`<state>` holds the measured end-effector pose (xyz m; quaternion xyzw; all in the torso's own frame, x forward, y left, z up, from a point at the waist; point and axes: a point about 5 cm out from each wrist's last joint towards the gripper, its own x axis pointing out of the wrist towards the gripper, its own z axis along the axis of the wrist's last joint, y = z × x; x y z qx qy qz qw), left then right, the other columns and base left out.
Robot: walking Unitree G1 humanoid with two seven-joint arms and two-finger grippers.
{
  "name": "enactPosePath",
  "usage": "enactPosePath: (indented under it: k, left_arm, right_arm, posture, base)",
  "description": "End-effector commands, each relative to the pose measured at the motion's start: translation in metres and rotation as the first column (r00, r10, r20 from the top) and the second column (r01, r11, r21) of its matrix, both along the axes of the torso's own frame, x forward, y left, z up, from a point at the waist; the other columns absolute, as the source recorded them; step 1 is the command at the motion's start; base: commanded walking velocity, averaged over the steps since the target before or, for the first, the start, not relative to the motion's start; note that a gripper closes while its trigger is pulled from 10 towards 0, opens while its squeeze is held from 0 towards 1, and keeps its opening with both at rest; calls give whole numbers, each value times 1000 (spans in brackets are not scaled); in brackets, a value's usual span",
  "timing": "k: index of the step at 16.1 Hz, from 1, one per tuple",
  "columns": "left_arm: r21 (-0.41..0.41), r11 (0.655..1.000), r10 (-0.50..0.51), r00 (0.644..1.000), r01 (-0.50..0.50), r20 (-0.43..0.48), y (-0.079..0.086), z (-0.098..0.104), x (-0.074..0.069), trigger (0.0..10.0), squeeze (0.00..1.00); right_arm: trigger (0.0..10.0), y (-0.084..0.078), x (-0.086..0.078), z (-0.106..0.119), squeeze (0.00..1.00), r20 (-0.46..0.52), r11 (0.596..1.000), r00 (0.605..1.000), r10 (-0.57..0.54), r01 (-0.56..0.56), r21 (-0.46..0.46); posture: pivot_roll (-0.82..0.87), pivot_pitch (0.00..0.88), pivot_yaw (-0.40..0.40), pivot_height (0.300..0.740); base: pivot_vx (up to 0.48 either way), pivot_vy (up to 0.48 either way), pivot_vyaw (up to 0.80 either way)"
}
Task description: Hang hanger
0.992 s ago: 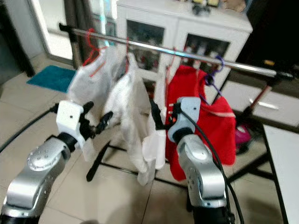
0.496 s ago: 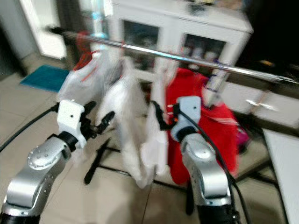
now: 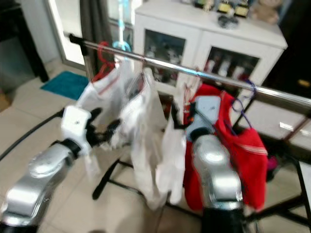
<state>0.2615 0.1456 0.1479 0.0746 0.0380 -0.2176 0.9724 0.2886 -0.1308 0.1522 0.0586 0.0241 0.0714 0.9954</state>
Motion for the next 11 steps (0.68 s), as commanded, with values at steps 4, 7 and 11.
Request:
enactPosePath:
  k: [4,7,11]
  left_arm:
    - [33,981,-190,982,190,2,-9,2,-11,10000,0]
    - [93,938,-327,941,334,-86,-5,-1,-19,10000,0]
    - [107,884,-437,885,456,-159,-4,-3,-26,10000,0]
  right_arm:
    - [10000,-28,10,4,1000,-25,995,995,-101,100,-27]
    - [10000,-29,24,4,1000,-87,996,993,-75,70,-62]
    - [10000,-35,53,0,1000,-164,993,983,-78,63,-95]
  posture:
    - [82,0,-77,740]
    - [79,0,-76,740]
    - [71,0,-70,740]
  base:
    - [0,0,0]
    - [0,0,0]
    - [0,0,0]
